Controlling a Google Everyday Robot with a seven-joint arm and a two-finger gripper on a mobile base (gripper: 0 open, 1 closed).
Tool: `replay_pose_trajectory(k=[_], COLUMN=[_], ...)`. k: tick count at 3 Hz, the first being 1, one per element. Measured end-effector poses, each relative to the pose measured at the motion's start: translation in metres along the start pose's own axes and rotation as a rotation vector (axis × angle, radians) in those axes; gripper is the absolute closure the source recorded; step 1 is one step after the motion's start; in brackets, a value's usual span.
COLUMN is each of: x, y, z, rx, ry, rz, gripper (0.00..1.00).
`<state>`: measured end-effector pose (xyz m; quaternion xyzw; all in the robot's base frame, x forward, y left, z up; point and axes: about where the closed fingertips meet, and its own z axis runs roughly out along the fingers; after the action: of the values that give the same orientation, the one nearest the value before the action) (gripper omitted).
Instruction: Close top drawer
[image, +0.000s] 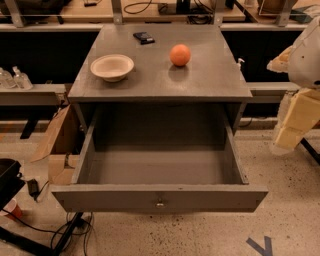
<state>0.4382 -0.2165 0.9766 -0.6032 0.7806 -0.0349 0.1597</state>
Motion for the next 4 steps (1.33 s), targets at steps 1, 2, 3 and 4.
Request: replay_pose_trajectory(k=[1,2,3,4], x=[0.000,0.009,0.034,0.054], y=[0.000,0.012,0.053,0.101], z=[0.000,0.019,0.070,0.120], rx=[0.000,-0.023,-0.102,-0.185], ry=[0.000,-0.001,-0.032,-0.061], rz=[0.000,0.017,0.072,0.116], gripper=[0.00,0.00,0.19,0.41])
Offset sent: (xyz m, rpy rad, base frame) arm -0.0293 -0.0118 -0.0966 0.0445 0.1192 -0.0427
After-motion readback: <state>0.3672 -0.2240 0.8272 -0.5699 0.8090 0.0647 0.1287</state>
